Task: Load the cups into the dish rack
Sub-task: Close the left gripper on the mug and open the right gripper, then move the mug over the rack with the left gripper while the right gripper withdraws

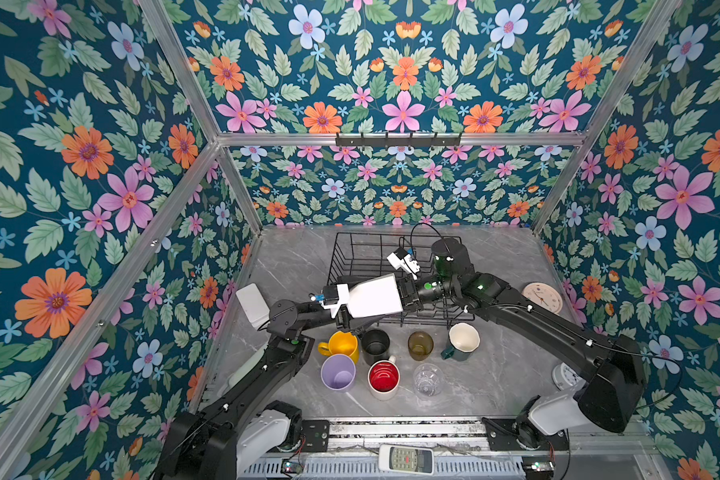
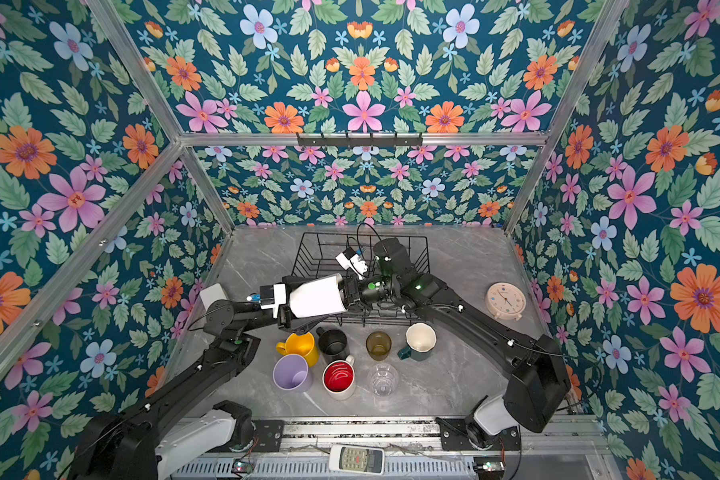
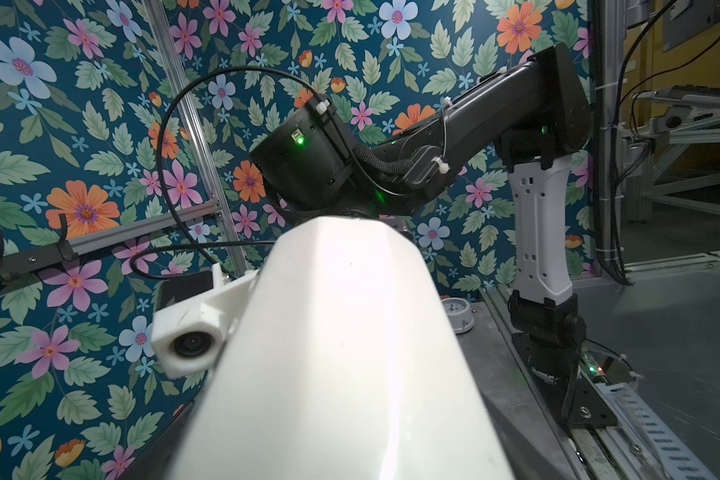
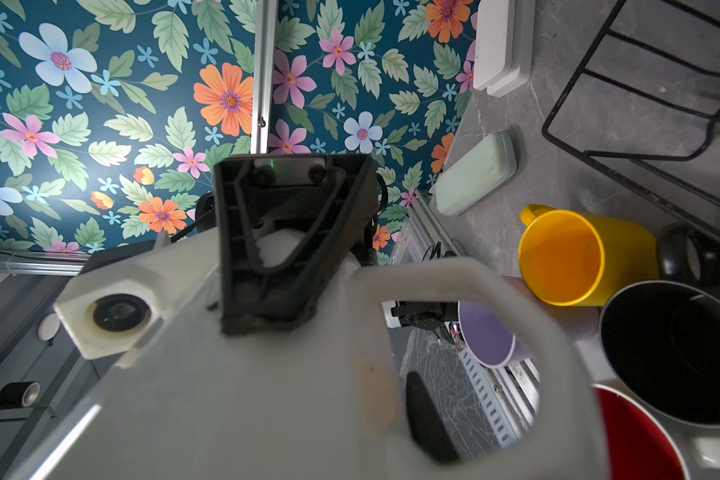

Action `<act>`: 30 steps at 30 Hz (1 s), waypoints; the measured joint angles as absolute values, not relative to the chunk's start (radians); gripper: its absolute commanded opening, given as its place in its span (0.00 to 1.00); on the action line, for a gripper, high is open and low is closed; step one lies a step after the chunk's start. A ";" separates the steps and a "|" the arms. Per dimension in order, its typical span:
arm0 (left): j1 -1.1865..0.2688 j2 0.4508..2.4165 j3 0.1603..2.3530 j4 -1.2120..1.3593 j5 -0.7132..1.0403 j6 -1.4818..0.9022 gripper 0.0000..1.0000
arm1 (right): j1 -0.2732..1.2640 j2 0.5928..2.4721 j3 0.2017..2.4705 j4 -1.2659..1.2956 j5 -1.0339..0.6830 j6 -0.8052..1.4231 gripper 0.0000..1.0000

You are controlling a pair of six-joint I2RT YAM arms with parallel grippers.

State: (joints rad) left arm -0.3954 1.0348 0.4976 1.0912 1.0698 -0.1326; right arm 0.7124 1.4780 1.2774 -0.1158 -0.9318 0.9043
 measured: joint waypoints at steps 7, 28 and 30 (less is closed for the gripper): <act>-0.395 1.028 0.495 1.080 1.068 -0.132 0.00 | 0.691 1.458 1.262 -0.115 -0.921 0.896 0.35; -0.395 1.031 0.657 0.765 0.852 -0.157 0.00 | 0.398 1.118 1.020 -0.215 -0.723 0.859 0.76; -0.396 1.043 0.706 0.676 0.801 -0.166 0.00 | 0.381 1.081 1.020 -0.254 -0.676 0.823 0.80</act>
State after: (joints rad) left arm -0.3958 1.0431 0.7059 0.6762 0.8005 -0.1661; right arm 0.3813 1.0805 1.0199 -0.2539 -0.6762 0.8227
